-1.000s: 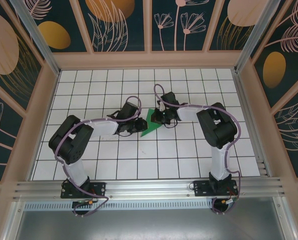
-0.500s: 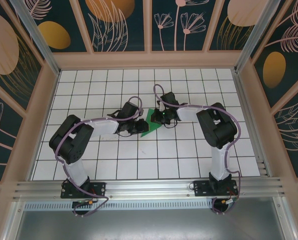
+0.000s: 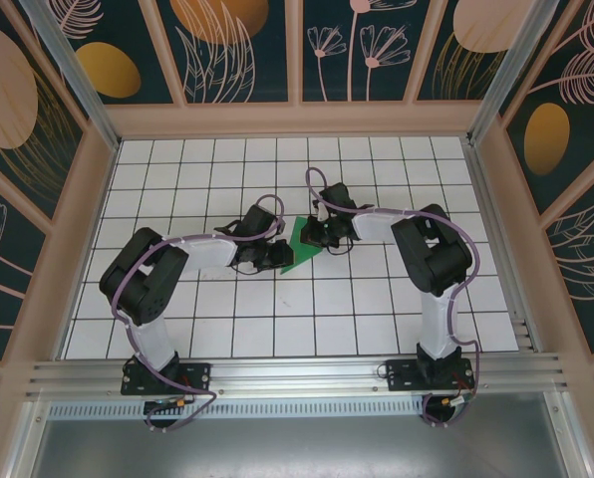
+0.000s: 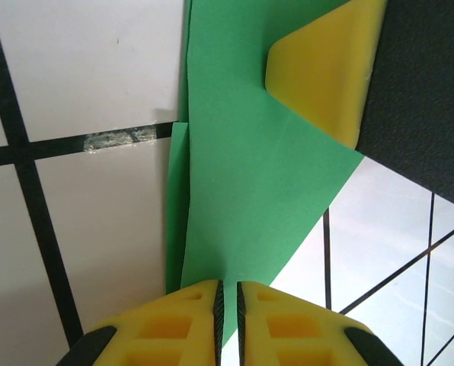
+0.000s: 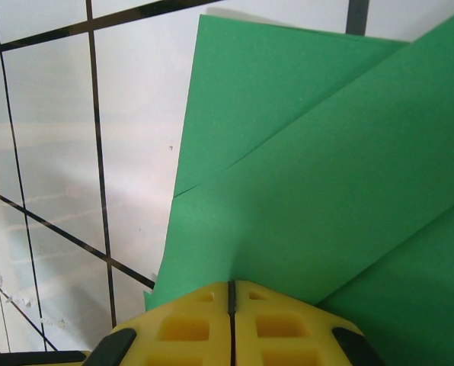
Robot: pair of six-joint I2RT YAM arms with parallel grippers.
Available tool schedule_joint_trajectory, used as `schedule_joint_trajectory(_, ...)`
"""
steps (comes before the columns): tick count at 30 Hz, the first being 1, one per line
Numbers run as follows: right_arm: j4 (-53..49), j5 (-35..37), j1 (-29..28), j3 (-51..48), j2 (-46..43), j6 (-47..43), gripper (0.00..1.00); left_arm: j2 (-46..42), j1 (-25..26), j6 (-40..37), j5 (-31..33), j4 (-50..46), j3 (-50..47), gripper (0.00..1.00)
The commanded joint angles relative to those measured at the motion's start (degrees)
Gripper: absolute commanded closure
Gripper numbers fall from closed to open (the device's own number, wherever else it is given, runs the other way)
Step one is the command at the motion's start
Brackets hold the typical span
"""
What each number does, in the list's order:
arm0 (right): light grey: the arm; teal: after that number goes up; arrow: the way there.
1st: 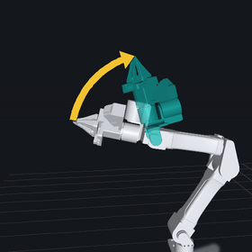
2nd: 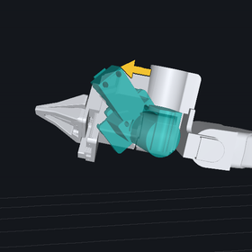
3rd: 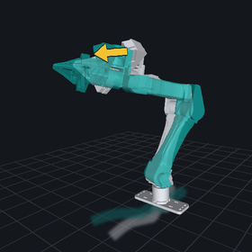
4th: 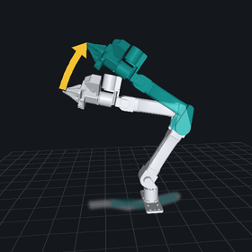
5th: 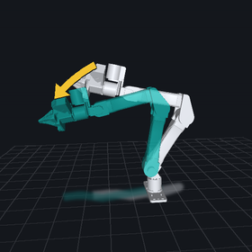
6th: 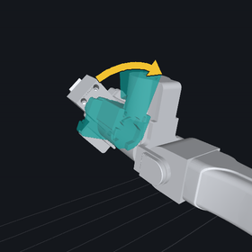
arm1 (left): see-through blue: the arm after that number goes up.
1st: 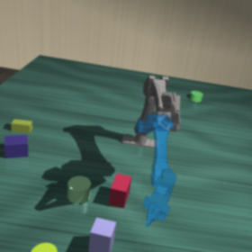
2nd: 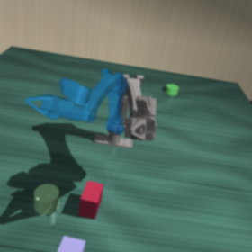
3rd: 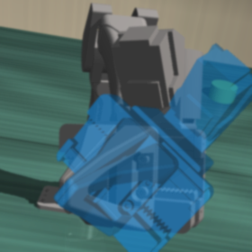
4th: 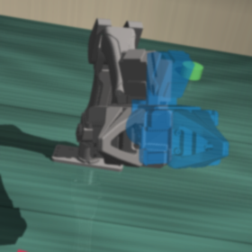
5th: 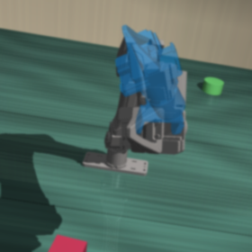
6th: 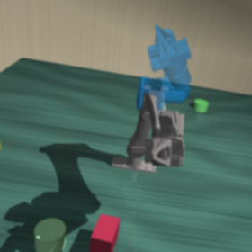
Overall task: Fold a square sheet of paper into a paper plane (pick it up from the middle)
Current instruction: Fourth fold the wing at the center of the table.
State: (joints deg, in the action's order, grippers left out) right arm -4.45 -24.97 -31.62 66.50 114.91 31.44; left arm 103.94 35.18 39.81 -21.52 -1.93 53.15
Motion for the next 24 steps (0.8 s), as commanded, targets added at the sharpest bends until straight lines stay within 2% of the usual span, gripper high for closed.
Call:
schedule_joint_trajectory(1,-5.2,6.3,-0.6,-1.3,5.5,-1.0,0.91,1.5,0.3,-0.8,1.7,-3.9,-1.7,0.86)
schedule_joint_trajectory(18,-5.5,6.4,-0.6,-1.1,6.3,-0.7,0.92,0.1,1.4,-0.3,3.3,-5.6,-5.6,0.86)
schedule_joint_trajectory(24,-5.6,6.6,-0.6,-1.2,6.5,-0.6,0.92,-1.3,2.2,-0.3,2.3,-5.7,-9.1,0.91)
